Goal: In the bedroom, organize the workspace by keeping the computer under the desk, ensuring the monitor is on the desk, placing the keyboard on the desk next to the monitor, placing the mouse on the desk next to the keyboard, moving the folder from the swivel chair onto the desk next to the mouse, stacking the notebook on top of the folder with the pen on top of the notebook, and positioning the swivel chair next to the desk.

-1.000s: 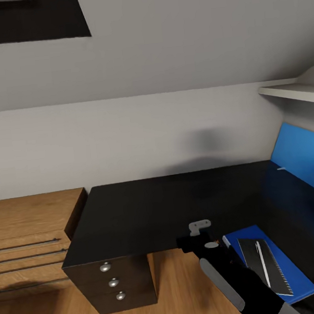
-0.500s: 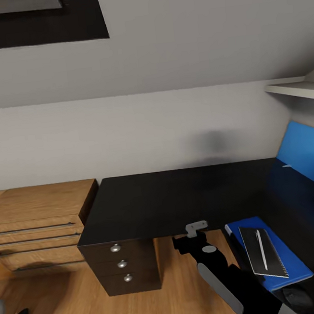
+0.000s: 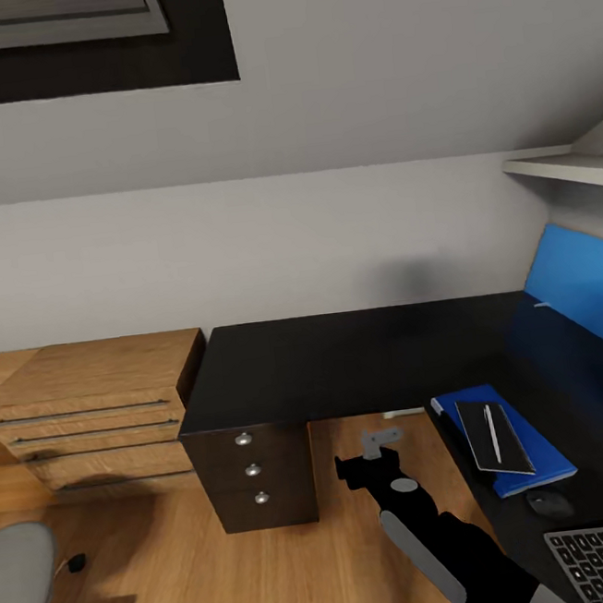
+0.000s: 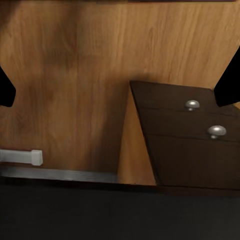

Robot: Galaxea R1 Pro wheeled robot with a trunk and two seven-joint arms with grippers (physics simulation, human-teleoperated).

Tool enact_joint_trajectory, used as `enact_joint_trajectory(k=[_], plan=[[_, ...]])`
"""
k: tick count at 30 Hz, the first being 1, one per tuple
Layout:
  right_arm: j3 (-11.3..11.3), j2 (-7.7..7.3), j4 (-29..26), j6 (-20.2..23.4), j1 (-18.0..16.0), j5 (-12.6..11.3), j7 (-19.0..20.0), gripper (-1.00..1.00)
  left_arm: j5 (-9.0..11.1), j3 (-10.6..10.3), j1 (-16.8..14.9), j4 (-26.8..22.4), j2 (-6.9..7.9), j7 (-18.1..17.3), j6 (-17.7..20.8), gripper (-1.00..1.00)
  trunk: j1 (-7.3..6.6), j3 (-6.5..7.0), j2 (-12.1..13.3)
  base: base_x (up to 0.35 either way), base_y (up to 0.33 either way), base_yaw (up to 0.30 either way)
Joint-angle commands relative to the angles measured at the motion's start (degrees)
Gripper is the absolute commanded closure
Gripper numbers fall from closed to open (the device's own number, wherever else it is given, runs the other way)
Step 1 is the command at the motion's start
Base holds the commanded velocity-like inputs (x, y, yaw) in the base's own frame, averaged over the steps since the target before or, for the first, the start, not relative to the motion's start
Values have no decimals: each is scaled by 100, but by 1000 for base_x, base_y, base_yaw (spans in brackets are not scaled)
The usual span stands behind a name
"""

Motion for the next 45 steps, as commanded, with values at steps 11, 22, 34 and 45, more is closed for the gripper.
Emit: enact_joint_trajectory(k=[11,22,34,45], plan=[[239,124,569,-608,-8,-57,-52,-100,-62,11,-5,1,10,52,-11,-100,-2,-7,-6,-286,136,0],[410,565,1975,-1535,-8,-49,-38,-100,-66,-3,-4,1,-5,52,4,-100,-2,-7,-6,-56,14,0],[972,1193,5391,-3246,21,-99,838,-100,-55,10,-3,-48,-25,0,987,-100,-156,118,274,-2,0,0],[964,1210,6639,-4272,150,-370,1654,-100,-54,4,-6,-990,-142,-698,1262,-100,-398,316,716,0,0,49]])
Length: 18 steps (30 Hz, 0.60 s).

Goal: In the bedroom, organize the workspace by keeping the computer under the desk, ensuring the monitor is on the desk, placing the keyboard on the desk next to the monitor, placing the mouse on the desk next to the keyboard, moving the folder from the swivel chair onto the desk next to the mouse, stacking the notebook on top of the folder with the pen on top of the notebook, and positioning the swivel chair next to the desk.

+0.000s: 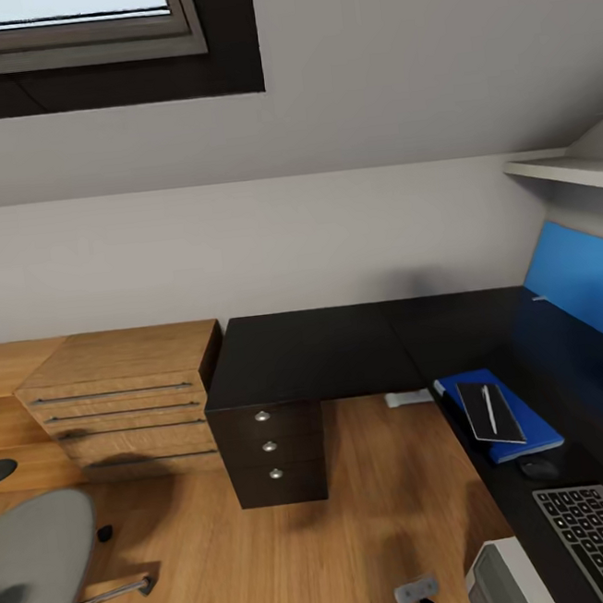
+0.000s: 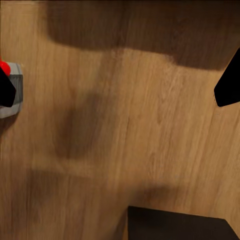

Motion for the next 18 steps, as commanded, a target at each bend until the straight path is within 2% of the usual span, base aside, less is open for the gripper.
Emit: enact_joint_trajectory(k=[1,6,11,18], plan=[[50,-1,9,-38,20,-36,-22,-100,-59,43,-5,-6,0,4,-25,-100,-22,11,36,0,0,154],[44,-14,34,-237,82,-53,-12,-100,-50,54,-4,-25,14,-11,-86,-100,-131,116,236,0,0,136],[50,-6,65,-668,186,-51,-8,-100,-50,55,-3,-28,13,-16,-120,-100,-241,243,437,0,0,87],[48,-5,73,-775,250,-51,-8,-100,-51,53,-3,-20,13,-18,-121,-100,-395,429,718,0,0,70]])
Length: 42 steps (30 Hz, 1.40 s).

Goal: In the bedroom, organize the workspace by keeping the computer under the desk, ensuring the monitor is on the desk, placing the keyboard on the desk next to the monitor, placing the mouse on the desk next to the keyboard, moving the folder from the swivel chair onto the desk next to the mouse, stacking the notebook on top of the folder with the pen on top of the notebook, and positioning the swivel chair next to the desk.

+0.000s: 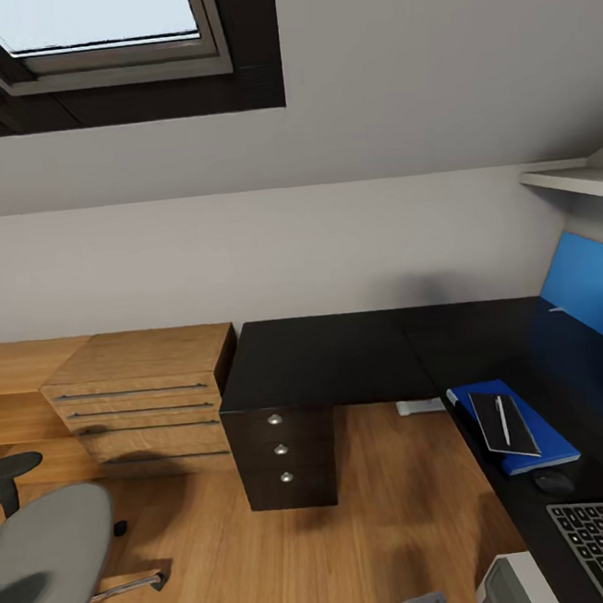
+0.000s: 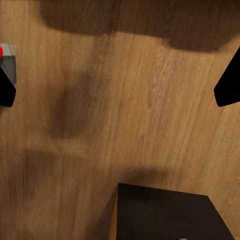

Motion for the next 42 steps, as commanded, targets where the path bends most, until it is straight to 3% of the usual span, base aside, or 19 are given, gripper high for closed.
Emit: enact_joint_trajectory(k=[1,9,15,18,28,42], plan=[[49,0,0,-32,1,-19,-34,-100,-60,44,-5,3,-3,6,-17,-100,-21,19,34,0,0,65],[48,-3,3,-232,9,-19,-34,-100,-74,36,-5,65,-12,3,-28,-100,-196,234,355,0,0,35],[42,-8,3,-267,10,-30,-34,-100,-100,27,-5,351,-8,0,-450,-100,-328,396,596,0,0,58],[24,-48,3,-266,10,-45,-34,-100,-99,26,-6,478,11,2,-654,-100,-394,477,716,0,0,76],[24,-218,3,-266,10,-53,-34,-100,-88,25,-3,548,22,3,-738,-100,-614,705,1117,0,0,186],[49,-175,-21,-335,10,-33,-38,-100,-93,22,-4,554,23,-2,-696,-100,-614,709,1117,0,0,269]])
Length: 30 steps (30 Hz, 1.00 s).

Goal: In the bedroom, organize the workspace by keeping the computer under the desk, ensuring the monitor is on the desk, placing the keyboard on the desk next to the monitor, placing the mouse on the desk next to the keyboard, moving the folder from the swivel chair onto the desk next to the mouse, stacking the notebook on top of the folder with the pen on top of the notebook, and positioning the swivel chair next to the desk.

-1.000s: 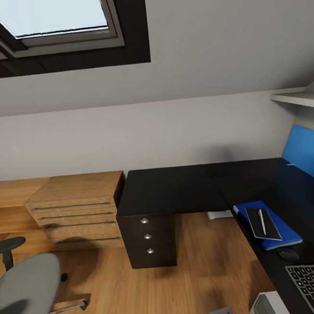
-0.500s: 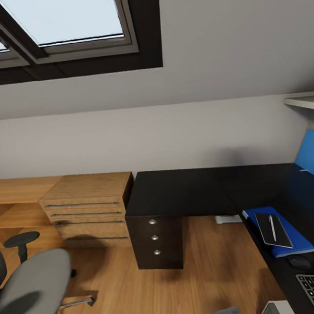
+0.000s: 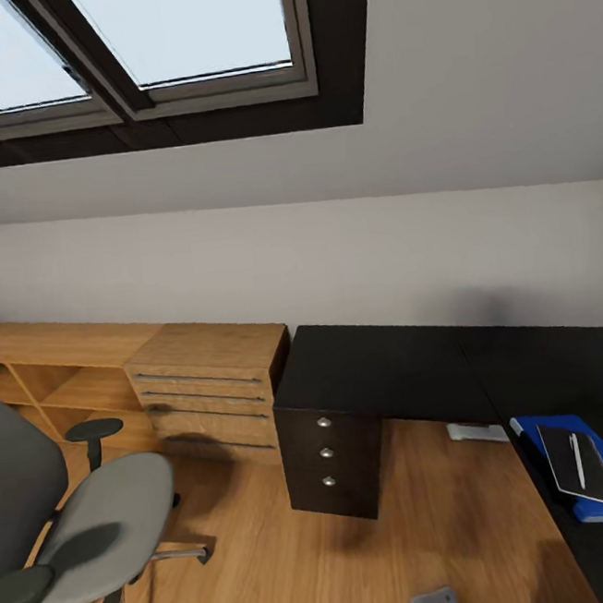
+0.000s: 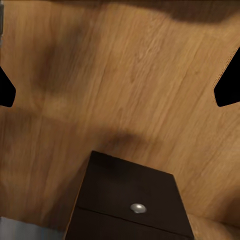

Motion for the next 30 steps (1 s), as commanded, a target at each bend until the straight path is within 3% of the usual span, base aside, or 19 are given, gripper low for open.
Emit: enact_joint_trajectory(k=[1,20,30], plan=[[47,0,-2,-28,-3,-15,-41,-100,-59,48,-6,0,-1,6,-7,-100,3,-13,-12,0,0,278],[34,-11,-23,-313,-3,-25,-56,-100,-58,31,-5,0,22,6,19,-100,3,-13,-12,0,0,258],[44,-3,-18,-317,-3,-28,-45,-100,-30,64,-5,0,237,7,6,-100,3,-11,-12,0,0,60]])
